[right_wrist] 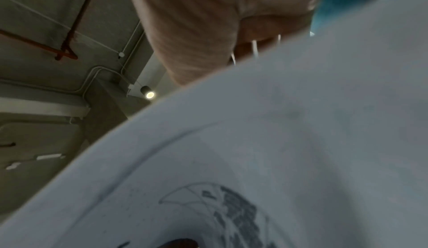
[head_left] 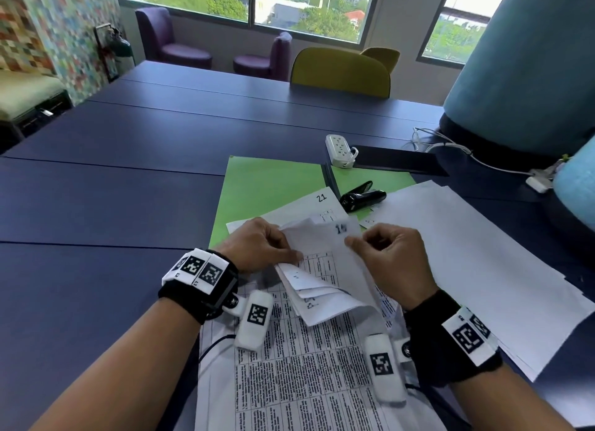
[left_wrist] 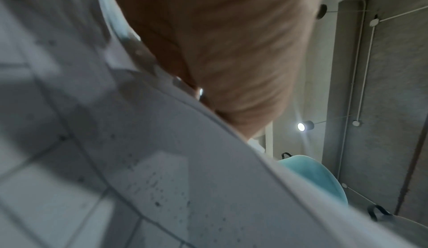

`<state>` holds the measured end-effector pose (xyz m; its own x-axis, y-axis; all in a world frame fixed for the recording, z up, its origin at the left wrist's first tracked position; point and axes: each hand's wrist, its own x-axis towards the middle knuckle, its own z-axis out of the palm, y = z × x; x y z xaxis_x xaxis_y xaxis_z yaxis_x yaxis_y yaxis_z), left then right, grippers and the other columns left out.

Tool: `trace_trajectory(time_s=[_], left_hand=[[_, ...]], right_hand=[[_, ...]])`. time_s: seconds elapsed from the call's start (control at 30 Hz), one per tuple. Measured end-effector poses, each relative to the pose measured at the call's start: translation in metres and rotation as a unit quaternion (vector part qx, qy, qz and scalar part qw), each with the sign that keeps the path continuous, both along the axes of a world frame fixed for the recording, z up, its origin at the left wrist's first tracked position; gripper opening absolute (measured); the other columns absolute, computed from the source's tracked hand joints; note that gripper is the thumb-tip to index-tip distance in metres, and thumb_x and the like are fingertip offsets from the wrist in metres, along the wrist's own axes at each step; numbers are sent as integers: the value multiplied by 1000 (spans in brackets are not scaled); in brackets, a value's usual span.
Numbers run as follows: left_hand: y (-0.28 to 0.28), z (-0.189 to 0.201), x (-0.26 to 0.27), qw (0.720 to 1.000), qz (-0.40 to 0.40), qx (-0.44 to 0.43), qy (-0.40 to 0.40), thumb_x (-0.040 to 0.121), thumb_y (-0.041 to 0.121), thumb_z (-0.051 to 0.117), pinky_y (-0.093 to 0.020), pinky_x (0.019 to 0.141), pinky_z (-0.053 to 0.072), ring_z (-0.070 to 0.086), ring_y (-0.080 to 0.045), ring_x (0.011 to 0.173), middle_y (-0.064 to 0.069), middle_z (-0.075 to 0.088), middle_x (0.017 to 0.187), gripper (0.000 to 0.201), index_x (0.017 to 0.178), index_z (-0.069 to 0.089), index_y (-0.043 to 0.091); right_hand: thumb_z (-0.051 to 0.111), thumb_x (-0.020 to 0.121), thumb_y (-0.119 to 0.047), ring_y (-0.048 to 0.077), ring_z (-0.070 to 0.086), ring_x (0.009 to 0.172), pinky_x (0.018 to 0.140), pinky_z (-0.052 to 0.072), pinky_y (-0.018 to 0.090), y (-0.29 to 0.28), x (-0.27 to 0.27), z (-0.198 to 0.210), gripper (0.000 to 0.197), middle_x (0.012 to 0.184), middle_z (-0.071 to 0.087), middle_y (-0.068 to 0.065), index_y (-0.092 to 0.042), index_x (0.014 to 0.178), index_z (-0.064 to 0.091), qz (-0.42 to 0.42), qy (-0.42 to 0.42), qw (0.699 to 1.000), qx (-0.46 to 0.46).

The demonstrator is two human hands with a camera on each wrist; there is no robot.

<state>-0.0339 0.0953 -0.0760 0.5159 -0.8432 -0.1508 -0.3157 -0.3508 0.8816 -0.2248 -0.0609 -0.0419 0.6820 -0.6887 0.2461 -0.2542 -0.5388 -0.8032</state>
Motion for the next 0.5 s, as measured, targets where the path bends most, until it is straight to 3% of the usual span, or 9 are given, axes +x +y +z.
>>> trace_trajectory(time_s=[0.1, 0.2, 0.3, 0.4, 0.5], left_hand=[[-1, 0, 0, 1000, -5, -10, -5, 77, 28, 86, -36, 72, 56, 63, -12, 68, -3, 76, 84, 16, 73, 80, 14], [-1, 0, -1, 1000, -4, -19, -10, 76, 26, 87, -43, 80, 58, 64, -14, 71, -6, 76, 88, 13, 73, 80, 15], [0, 0, -2, 1000, 0, -31, -4, 74, 24, 88, -36, 80, 58, 66, -10, 72, 2, 75, 83, 12, 71, 80, 16], [0, 2, -4, 998, 11, -48, -25, 70, 21, 90, -18, 79, 52, 65, 1, 78, 15, 71, 82, 13, 72, 77, 21], [1, 5, -7, 996, 18, -83, -37, 67, 17, 92, -22, 74, 53, 65, -6, 76, 10, 72, 92, 32, 85, 67, 28]], right_hand=[[82, 79, -23, 1, 43, 40, 47, 37, 21, -1, -5, -3, 31, 44, 55, -12, -16, 54, 64, 27, 42, 999, 2], [77, 84, -29, 8, 42, 44, 50, 38, 26, -2, -6, -6, 36, 46, 54, -2, -12, 56, 63, 29, 54, 998, -31], [72, 88, -29, 8, 40, 46, 49, 37, 27, 0, -6, -5, 35, 47, 50, -7, -19, 56, 62, 46, 53, 995, -74], [66, 93, -24, 10, 43, 50, 52, 39, 30, 1, -7, -4, 28, 53, 54, -3, -16, 67, 69, 69, 55, 992, -90], [62, 96, -23, 20, 53, 57, 56, 45, 34, -3, -7, -7, 28, 58, 60, 1, -16, 70, 68, 78, 65, 990, -94]])
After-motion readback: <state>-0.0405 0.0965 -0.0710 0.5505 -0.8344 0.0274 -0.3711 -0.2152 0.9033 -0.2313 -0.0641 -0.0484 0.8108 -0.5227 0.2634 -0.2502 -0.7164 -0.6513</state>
